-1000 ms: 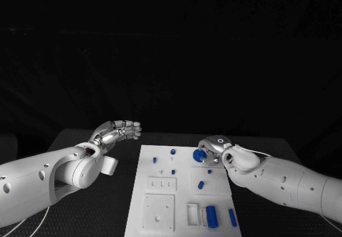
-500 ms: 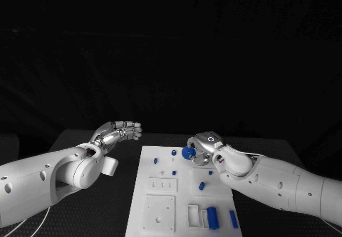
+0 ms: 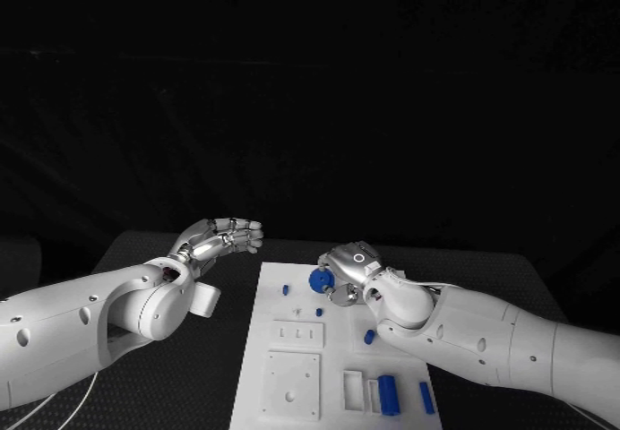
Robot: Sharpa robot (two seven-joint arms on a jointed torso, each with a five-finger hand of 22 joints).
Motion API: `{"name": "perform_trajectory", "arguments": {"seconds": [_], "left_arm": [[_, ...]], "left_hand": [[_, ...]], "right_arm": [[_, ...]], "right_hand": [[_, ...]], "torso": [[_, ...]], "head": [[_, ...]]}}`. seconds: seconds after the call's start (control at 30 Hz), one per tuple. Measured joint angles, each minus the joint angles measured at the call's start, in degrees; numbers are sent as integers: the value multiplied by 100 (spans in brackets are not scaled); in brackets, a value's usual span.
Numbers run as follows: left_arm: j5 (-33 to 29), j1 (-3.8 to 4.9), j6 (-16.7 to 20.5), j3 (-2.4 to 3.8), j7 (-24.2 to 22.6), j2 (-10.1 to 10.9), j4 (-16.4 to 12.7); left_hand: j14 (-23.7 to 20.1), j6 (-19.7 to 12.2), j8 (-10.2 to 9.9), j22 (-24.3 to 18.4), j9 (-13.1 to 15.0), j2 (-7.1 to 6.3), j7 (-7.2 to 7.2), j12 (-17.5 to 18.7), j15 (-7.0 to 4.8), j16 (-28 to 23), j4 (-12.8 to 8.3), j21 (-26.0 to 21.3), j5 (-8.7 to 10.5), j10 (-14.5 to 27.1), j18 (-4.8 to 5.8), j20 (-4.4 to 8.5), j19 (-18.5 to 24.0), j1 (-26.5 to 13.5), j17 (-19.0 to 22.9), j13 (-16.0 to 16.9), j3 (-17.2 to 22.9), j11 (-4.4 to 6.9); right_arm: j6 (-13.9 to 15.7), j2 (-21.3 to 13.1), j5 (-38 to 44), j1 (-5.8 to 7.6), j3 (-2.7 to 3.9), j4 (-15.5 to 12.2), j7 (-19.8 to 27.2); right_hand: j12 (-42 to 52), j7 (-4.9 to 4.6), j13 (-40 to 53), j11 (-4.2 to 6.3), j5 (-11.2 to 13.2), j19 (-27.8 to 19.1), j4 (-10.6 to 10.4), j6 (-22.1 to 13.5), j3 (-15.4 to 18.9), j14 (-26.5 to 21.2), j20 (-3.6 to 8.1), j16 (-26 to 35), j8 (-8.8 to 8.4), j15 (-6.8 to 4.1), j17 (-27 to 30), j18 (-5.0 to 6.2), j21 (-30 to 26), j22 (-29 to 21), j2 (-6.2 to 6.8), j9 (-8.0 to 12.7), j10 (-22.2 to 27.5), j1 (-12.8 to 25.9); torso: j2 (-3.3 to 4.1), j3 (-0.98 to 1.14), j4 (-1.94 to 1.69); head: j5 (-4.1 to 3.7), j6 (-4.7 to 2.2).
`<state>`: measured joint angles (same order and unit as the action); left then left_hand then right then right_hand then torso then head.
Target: Assemble the parts on the task board
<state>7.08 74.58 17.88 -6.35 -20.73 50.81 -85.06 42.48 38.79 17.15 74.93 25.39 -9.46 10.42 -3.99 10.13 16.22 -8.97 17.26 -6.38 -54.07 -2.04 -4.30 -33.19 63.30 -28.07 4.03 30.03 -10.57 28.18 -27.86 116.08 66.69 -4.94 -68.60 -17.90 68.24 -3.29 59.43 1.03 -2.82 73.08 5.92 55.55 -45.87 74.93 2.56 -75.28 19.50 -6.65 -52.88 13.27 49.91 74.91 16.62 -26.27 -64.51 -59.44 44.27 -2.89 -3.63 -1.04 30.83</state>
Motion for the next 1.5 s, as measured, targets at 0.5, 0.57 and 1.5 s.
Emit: {"name": "perform_trajectory", "arguments": {"seconds": [0.5,0.57,1.5], "left_arm": [[0,0,-1,0,0,-9,-38],[0,0,0,0,0,-10,-49],[2,20,0,1,5,-10,-91]], "left_hand": [[0,0,0,-1,-1,0,0,0,0,0,0,0,0,2,28,21,-21,0,0,0,0,2],[0,0,0,-1,-1,0,0,0,0,0,0,0,0,2,29,21,-21,0,0,0,0,2],[0,0,0,-3,3,0,0,0,0,0,-16,0,0,2,30,20,-20,0,5,0,-16,2]], "right_arm": [[-7,215,94,-39,-88,181,-31],[-10,243,99,-42,-97,199,-31],[-110,443,22,-53,-167,578,24]], "right_hand": [[-20,-3,0,0,16,0,0,0,0,0,-3,0,-5,1,-4,0,0,0,7,-27,0,7],[-20,-3,0,-1,16,8,0,-1,0,0,-10,0,-6,1,-4,0,0,0,7,-27,0,7],[-80,-223,-14,-84,16,-1,126,-217,58,-24,-22,56,-188,25,-23,1,0,0,7,46,1,7]], "torso": [[14,-29,-37],[17,-30,-40],[18,-40,-37]], "head": [[-5,51],[2,54],[59,82]]}}
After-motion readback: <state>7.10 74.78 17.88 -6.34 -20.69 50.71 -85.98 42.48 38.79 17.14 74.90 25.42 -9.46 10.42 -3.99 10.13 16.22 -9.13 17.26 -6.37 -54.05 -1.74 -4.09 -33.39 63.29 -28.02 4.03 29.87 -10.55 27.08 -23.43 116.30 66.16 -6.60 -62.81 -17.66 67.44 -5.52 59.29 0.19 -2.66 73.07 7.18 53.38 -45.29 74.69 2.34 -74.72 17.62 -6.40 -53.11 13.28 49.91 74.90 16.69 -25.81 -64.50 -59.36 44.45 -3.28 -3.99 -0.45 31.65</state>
